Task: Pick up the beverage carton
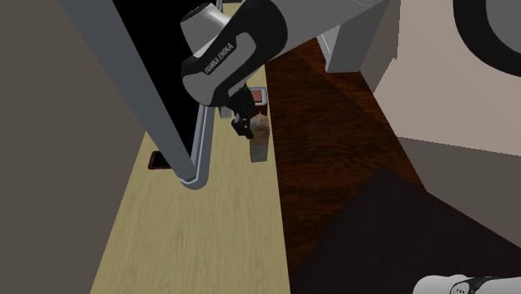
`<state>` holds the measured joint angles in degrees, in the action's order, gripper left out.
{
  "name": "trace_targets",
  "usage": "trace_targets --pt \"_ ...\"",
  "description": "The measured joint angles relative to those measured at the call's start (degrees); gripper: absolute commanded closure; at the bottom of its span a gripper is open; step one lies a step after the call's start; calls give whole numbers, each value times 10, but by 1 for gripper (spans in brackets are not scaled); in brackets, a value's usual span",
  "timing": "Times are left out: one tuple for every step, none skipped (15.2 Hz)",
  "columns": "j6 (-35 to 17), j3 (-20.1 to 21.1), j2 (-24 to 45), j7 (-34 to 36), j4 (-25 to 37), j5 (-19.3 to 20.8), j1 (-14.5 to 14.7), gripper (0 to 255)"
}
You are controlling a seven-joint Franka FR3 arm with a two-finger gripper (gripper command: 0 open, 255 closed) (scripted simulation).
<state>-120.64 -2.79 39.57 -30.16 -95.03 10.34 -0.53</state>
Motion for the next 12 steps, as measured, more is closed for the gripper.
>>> trace_targets --pt "0 0 0 0 0 0 0 255" --pt "0 0 0 0 1 0 0 255" --pt "0 0 1 0 1 0 0 255" --pt "0 0 0 0 -1 0 0 255" --pt "2 0 -3 0 -2 0 0 255" --pt "5 0 -6 -1 -1 0 0 255" --pt "10 0 -11 -2 -2 0 0 255" --pt "14 0 -16 -3 -3 0 0 255" --pt "19 0 -19 -4 0 -1 0 255" --pt "26 0 -25 -5 0 -1 0 255" --pt "30 0 -30 -5 0 -1 0 255" --pt "35 0 -35 -5 -1 -2 1 255"
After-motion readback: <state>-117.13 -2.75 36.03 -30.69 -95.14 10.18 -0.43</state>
